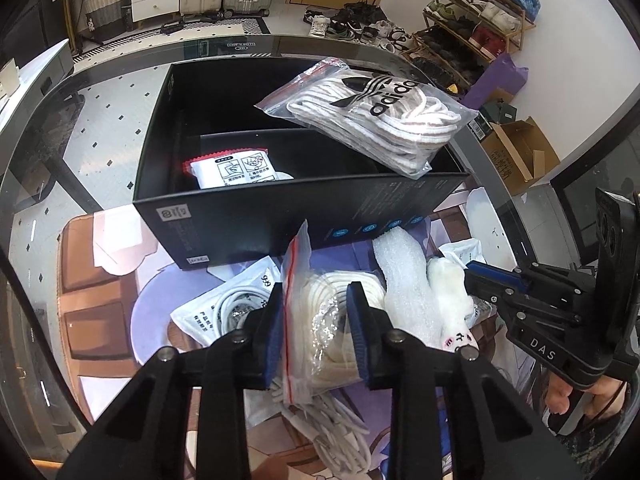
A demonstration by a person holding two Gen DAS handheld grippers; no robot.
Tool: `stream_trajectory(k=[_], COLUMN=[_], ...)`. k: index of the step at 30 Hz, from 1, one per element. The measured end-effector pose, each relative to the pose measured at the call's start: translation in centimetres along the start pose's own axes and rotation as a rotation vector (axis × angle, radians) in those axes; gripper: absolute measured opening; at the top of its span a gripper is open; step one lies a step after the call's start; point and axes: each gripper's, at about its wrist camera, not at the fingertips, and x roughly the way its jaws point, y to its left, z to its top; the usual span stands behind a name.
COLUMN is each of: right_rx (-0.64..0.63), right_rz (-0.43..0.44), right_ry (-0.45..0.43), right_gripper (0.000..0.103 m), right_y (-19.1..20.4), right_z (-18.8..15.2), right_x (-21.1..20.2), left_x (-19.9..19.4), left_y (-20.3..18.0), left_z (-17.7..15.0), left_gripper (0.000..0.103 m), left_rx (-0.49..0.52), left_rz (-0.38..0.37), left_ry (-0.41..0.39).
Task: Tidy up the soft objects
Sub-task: 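Grasp the bagged cable coil with the left gripper while the right gripper grasps the white pouch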
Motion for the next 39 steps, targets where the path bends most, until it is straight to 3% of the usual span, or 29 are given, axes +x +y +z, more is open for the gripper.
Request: stream_trajectory(k=[10, 13, 18, 31, 39], right_rx=[0.004, -0.001, -0.016, 0.016, -0.013], right_rz=[-0.011, -0.023, -0.089, -0.115, -0.194], right_ry=[-0.011, -0.021, -0.024, 0.084, 0.128], right_gripper=[0.011, 0.021, 0.048, 0.048, 0.054], right_y=[-0.6, -0.4, -0.4, -1.0, -0.6], right_z=[-0.1, -0.1, -0.4, -0.7, -0.5], right_x=[-0.6, -1.1, -1.5, -0.3, 0.9], left_x=[-0.6, -0.7, -0.8, -1.3, -1.7], left_y=[-0.2, -0.2, -0.4, -1.0, -0.5], left_z=[-0.1, -0.3, -0.3, -0.2, -0.4], left_gripper=[0.024, 0.023, 0.023, 0.020, 0.016], left_rx=[0.016, 0.020, 0.028, 0.081, 0.087], left_rz=[0.006, 0.011, 0.021, 0.027, 0.000], left_ry=[-0.010, -0.011, -0.013, -0.015, -0.006])
